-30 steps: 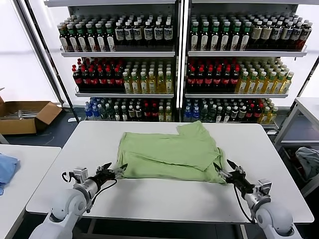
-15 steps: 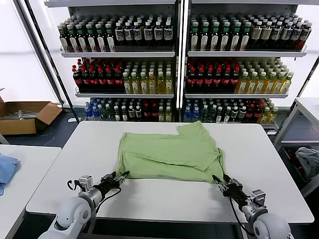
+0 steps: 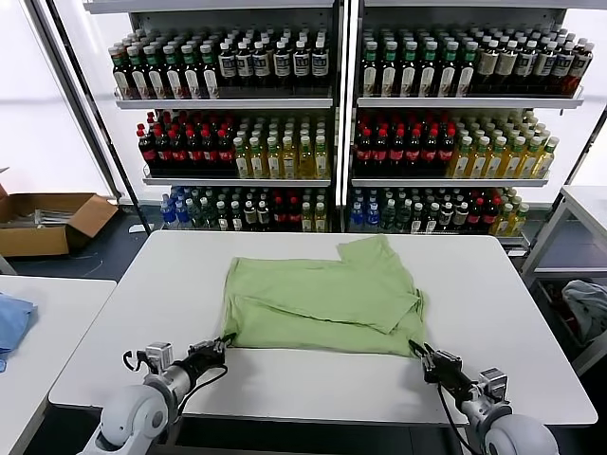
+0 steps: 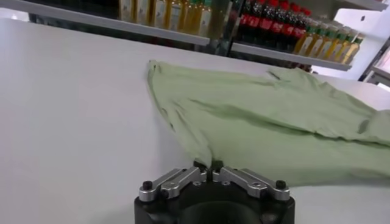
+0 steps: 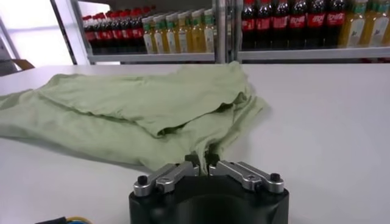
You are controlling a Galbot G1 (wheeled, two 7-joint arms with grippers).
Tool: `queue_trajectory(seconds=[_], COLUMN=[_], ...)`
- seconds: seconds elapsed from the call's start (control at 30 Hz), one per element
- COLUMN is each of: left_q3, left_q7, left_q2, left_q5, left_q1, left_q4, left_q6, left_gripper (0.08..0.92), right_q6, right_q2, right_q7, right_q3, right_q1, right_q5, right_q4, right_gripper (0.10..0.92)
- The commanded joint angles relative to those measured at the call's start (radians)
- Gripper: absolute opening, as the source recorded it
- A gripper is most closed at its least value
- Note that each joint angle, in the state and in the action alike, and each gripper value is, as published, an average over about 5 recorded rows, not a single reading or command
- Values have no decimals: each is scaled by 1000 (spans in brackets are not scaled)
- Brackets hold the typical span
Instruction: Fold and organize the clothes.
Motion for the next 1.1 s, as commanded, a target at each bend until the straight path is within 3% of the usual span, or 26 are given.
queue_trajectory(seconds=[0.03,0.2,0.33,0.6,0.83,0.97,1.1], left_q3=[-187,-253,-280,-316,-283,-199,-103], left_q7=[-14,-8,-9,-10,-1,34,54], left_q2=[15,-2,-8,13,80,119,151], left_q5=[9,31,50,45,-20,-38,-46], left_q1=[343,484,509,490,278,107,-73], left_q4=[-263,-350,-374,-408,-320,-186,-42], left_q6=[1,1,1,1,0,-1,-1], left_gripper=[96,96,104,305,505,617,737], right_q6=[-6,-18,-25,3,5,-22,-52], right_q2=[-1,14,23,-16,-115,-148,-125], right_q7=[7,21,36,8,-21,-61,-99], right_q3=[38,59,65,146,155,35,-119], right_q1=[-174,-274,-309,-283,-11,286,565], right_q5=[-15,-46,-50,84,211,203,182], right_q4=[158,226,256,277,164,-48,-274], right_gripper=[154,163,254,479,687,787,819])
